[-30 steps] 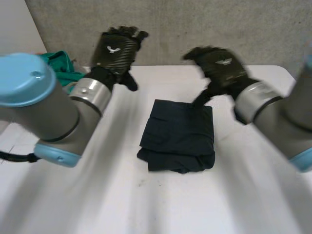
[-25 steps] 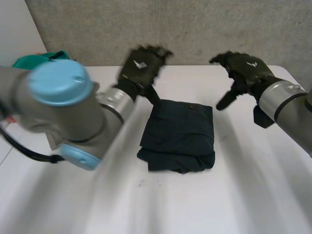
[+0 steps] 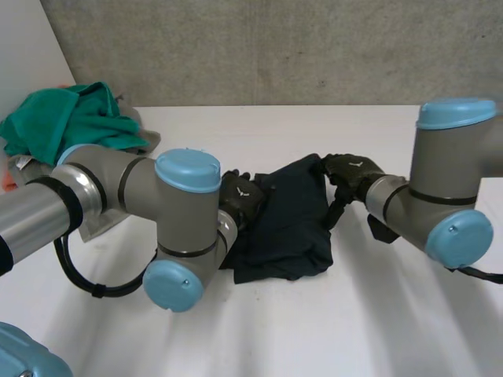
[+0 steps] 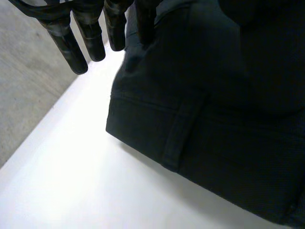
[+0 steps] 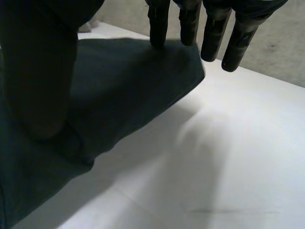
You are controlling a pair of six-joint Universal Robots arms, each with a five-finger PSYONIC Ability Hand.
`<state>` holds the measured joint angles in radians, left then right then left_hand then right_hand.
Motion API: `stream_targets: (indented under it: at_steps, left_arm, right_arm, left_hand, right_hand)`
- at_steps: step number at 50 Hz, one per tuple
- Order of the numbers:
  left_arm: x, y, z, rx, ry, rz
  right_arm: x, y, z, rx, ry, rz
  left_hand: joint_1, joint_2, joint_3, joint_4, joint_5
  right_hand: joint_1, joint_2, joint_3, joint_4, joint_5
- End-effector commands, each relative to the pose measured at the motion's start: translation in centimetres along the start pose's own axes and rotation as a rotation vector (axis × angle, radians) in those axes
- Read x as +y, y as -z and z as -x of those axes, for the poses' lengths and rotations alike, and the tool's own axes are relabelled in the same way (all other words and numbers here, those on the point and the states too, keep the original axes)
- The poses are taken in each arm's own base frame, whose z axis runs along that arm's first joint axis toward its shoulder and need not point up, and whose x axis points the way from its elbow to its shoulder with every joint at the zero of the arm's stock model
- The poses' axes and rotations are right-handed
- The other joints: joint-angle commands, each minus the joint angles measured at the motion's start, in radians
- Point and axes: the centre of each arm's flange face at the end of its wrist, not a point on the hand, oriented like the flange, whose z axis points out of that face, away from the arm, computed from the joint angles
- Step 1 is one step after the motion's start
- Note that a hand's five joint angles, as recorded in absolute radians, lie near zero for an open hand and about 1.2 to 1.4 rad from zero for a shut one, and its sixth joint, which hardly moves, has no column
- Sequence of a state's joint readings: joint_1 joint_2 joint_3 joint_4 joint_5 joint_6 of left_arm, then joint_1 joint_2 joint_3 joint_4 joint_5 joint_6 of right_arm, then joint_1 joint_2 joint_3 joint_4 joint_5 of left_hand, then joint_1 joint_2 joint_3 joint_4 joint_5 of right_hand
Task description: Fold the laundry.
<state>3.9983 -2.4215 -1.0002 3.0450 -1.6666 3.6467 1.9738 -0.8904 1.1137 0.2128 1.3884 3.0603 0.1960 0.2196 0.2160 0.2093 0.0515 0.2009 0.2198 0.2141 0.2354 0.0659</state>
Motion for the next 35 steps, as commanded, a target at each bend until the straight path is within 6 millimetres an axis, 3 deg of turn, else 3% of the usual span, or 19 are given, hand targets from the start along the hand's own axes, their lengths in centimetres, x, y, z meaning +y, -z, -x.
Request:
stream_targets:
  at_steps: [1,6,11,13,18,21,24,28,35]
  left_arm:
    - [0.5,0.2,-0.2,0.003,-0.007,0.024]
    - [0.5,0.2,0.2,-0.007,-0.049,0.024]
    - [0.0,0.3,0.6,-0.012,-0.080,0.009]
    - [-0.8,0.5,1.0,-0.022,-0.074,-0.014]
    - [-6.0,1.9,3.5,-0.095,0.000,-0.199]
    - [-8.1,2.6,4.8,-0.088,0.075,-0.289]
    - [-8.8,2.7,5.1,-0.068,0.116,-0.325]
    - [-8.4,2.4,5.6,-0.048,0.173,-0.305]
    - [-4.1,0.5,3.2,0.029,0.198,-0.133]
  right_arm:
    - [1.9,-1.2,1.6,-0.038,0.057,0.058]
    - [3.6,-1.8,1.3,-0.004,0.133,0.112]
    - [3.3,-1.5,1.0,0.027,0.223,0.112]
    - [1.8,-0.9,1.1,0.034,0.241,0.070]
    - [-3.3,1.6,1.0,0.061,0.208,-0.078]
    - [-5.2,2.8,0.9,0.067,0.142,-0.138]
    - [-5.6,3.2,1.1,0.058,0.106,-0.149]
    - [-5.2,3.1,1.4,0.046,0.070,-0.129]
    - [-1.6,0.7,1.5,0.029,-0.009,-0.003]
  left_hand:
    - [0.073,0.050,0.053,0.060,0.043]
    - [0.067,0.044,0.047,0.054,0.037]
    - [0.056,0.032,0.036,0.042,0.026]
    - [0.053,0.029,0.033,0.039,0.023]
    - [0.064,0.041,0.044,0.051,0.034]
    - [0.097,0.073,0.077,0.083,0.067]
    - [0.114,0.091,0.094,0.101,0.084]
    - [0.117,0.094,0.097,0.104,0.087]
    - [0.114,0.091,0.094,0.101,0.084]
  right_hand:
    - [-0.026,-0.045,-0.040,-0.061,-0.066]
    - [-0.026,-0.045,-0.040,-0.061,-0.066]
    - [-0.026,-0.045,-0.040,-0.061,-0.066]
    - [-0.026,-0.045,-0.040,-0.061,-0.066]
    - [-0.026,-0.045,-0.040,-0.061,-0.066]
    - [-0.026,-0.045,-0.040,-0.061,-0.066]
    - [-0.026,-0.045,-0.040,-0.061,-0.066]
    - [-0.026,-0.045,-0.040,-0.061,-0.066]
    - [-0.026,-0.045,-0.040,-0.061,-0.066]
